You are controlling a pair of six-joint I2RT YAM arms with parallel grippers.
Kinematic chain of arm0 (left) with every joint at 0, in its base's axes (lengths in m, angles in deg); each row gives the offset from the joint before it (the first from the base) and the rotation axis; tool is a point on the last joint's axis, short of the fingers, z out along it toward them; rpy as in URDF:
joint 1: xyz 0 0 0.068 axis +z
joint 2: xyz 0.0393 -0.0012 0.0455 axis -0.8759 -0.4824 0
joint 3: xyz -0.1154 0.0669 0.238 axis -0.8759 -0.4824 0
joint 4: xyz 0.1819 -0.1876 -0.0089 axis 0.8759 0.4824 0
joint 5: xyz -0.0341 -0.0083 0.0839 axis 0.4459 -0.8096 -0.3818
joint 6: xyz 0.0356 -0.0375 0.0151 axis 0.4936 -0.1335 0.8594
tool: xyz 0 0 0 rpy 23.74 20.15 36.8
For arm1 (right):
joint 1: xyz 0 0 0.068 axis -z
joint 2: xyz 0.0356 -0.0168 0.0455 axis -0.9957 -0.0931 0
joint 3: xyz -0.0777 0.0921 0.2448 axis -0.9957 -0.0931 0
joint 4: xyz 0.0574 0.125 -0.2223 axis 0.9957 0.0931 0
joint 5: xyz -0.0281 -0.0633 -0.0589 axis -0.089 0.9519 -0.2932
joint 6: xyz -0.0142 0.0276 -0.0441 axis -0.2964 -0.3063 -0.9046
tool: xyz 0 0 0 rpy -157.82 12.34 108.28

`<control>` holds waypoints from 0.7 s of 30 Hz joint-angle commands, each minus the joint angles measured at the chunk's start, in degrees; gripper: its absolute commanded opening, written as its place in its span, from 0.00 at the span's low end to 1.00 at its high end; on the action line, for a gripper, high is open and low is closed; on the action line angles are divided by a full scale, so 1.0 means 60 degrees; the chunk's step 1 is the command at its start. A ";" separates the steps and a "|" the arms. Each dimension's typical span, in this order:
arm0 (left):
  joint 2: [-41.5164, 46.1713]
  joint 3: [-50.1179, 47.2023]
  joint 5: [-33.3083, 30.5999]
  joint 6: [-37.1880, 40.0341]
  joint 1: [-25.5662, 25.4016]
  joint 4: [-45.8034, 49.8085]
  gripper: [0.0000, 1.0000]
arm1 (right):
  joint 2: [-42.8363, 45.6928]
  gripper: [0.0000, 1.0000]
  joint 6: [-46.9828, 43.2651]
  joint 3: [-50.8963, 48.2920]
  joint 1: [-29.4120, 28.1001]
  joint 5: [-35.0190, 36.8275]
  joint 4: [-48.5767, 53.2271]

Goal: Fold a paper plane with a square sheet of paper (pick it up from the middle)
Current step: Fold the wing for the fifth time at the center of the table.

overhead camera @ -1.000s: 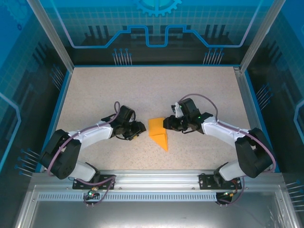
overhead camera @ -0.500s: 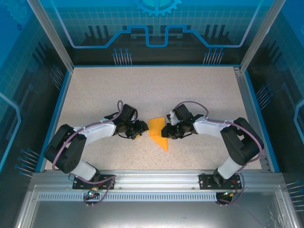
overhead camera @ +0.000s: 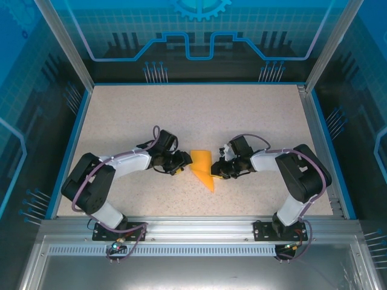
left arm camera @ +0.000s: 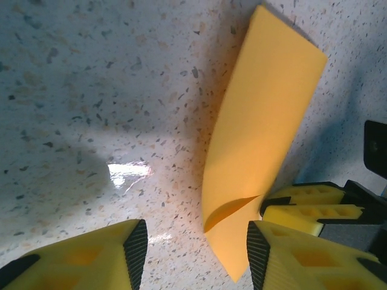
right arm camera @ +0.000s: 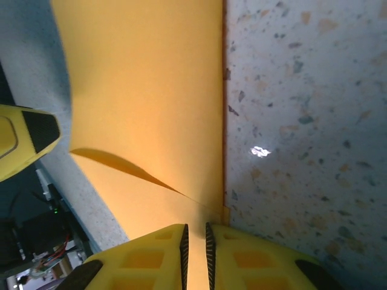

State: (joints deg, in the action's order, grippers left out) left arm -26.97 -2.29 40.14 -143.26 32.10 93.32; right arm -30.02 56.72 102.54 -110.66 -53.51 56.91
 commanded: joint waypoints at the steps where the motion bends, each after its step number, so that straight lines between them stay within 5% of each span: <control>1: -0.0191 0.0346 0.0293 -0.0024 -0.0121 -0.0029 0.52 | -0.0704 0.18 0.0247 -0.0495 0.0103 0.0226 -0.0169; 21: -0.1277 0.0723 0.0511 -0.0432 -0.0300 -0.0572 0.51 | -0.1228 0.14 -0.0107 -0.0191 0.0180 0.0968 0.0905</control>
State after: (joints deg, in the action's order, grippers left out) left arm -33.05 0.79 41.21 -144.90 30.66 90.80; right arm -31.79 56.81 103.18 -109.34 -56.00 57.59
